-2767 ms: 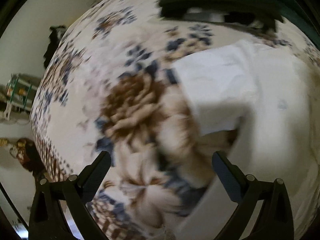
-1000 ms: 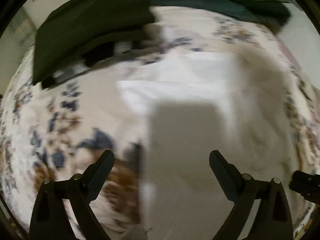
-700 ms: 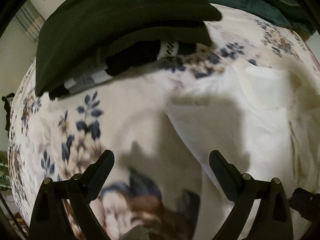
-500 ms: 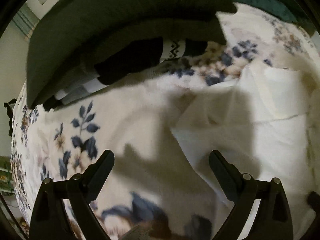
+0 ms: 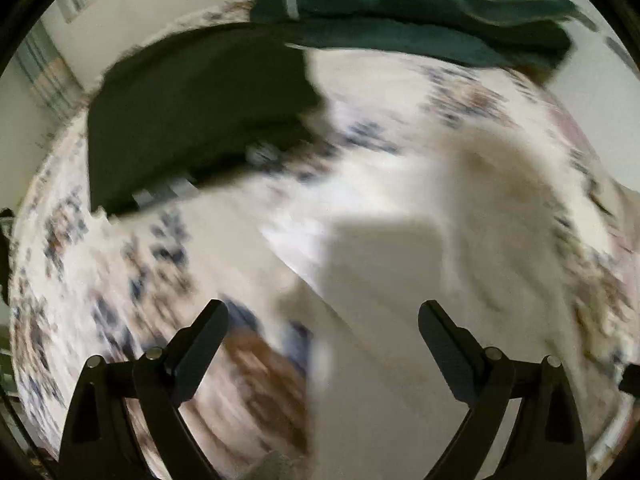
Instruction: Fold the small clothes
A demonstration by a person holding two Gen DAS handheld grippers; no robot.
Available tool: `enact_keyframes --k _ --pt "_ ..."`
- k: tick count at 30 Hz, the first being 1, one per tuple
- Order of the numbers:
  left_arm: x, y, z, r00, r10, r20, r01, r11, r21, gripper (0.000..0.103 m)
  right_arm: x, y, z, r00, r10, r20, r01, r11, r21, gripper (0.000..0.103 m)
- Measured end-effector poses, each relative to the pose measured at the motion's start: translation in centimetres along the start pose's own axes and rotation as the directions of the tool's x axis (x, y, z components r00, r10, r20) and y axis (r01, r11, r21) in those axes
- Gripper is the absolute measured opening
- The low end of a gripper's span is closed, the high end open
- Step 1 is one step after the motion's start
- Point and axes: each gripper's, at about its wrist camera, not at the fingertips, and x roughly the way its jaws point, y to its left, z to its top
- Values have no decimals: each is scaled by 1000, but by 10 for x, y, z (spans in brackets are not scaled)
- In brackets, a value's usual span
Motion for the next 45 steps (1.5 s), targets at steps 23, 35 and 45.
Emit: enact_keyframes --k 23,35,45 --pt "31 -377 -288 890 -120 -440 132 991 -4 2 -54 -178 141 994 -86 -63 71 975 -209 55" --pt "-55 -268 -283 931 -211 -299 156 968 -196 1 99 43 238 955 147 -259 -243 888 -392 55" --pt "-85 -193 -277 952 -202 -229 125 941 -313 1 174 143 237 951 101 -292 -216 892 -396 2"
